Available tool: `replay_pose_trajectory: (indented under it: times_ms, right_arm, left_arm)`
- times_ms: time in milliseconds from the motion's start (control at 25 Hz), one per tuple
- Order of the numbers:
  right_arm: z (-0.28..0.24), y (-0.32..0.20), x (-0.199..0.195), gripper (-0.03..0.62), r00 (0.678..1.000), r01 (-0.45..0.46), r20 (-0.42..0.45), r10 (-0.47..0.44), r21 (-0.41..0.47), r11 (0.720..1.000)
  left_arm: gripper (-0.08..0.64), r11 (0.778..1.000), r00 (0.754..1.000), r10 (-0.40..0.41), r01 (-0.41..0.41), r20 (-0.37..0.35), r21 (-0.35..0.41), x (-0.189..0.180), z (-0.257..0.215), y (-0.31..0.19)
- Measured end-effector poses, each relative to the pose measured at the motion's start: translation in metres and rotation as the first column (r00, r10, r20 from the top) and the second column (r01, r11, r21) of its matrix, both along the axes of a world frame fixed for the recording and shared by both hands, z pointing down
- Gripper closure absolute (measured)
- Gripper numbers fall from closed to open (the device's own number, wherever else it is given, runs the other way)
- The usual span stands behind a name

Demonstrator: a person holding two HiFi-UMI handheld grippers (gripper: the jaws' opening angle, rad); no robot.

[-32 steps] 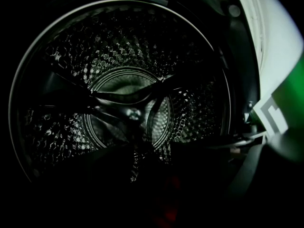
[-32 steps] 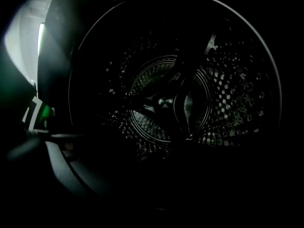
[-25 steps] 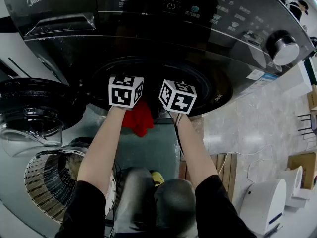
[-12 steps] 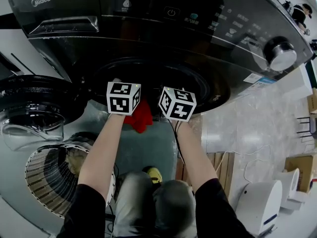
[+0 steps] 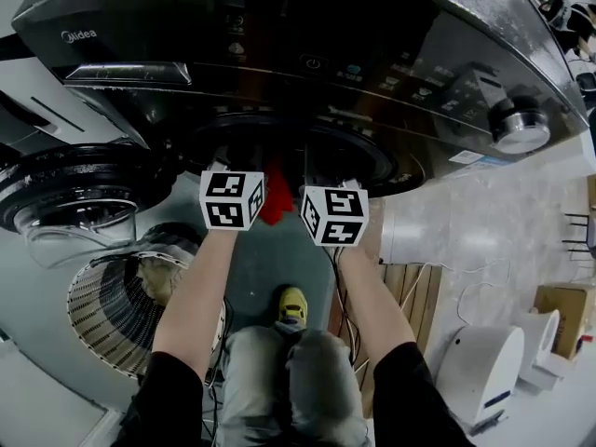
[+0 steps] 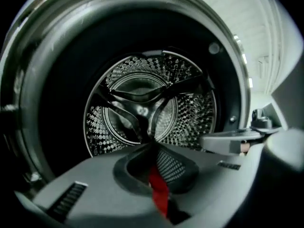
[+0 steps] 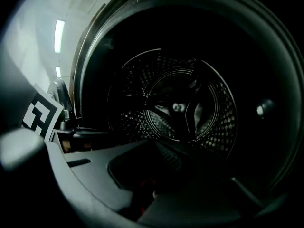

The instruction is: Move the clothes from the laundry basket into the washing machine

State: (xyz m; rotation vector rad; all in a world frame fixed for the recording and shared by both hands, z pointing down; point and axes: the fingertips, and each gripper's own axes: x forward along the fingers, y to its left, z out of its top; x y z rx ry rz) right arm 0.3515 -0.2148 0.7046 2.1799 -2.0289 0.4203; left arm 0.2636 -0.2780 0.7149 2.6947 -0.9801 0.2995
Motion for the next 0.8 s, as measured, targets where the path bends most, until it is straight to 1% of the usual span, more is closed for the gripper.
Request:
replay_pose_trajectory:
  times_ms: [200,360,440,560,640,800]
  right_arm:
    - [-0.016,0.027,-0.013,0.588,1.000,0.023,-0.015,-0.023,-0.035,0.999]
    - [-0.028,0.055,-0.023,0.588,0.999,0.033,0.020,-0.032,-0.058,0.998]
    - [-0.037,0.065,-0.026,0.588,0.999,0.031,0.033,-0.029,-0.059,0.998]
    - [-0.055,0.083,-0.029,0.588,0.999,0.021,0.040,-0.018,-0.075,0.997]
    - [-0.072,0.097,-0.031,0.588,0.999,0.022,0.043,-0.018,-0.085,0.996]
    - [-0.117,0.123,-0.030,0.588,0.999,0.005,0.045,-0.001,-0.085,0.996]
  left_arm:
    - [0.549,0.999,0.999,0.010,-0.009,0.049,-0.031,-0.011,-0.015,0.024]
    - [0.549,0.997,0.999,-0.016,0.018,0.033,-0.076,-0.023,-0.030,0.043]
    - [0.549,0.996,0.999,-0.015,0.018,0.035,-0.086,-0.027,-0.038,0.053]
    - [0.549,0.996,0.999,-0.006,0.010,0.054,-0.087,-0.038,-0.053,0.072]
    - [0.549,0.996,0.998,-0.010,0.015,0.058,-0.088,-0.047,-0.071,0.083]
    - [0.549,0.999,0.996,-0.005,0.010,0.090,-0.051,-0.063,-0.120,0.095]
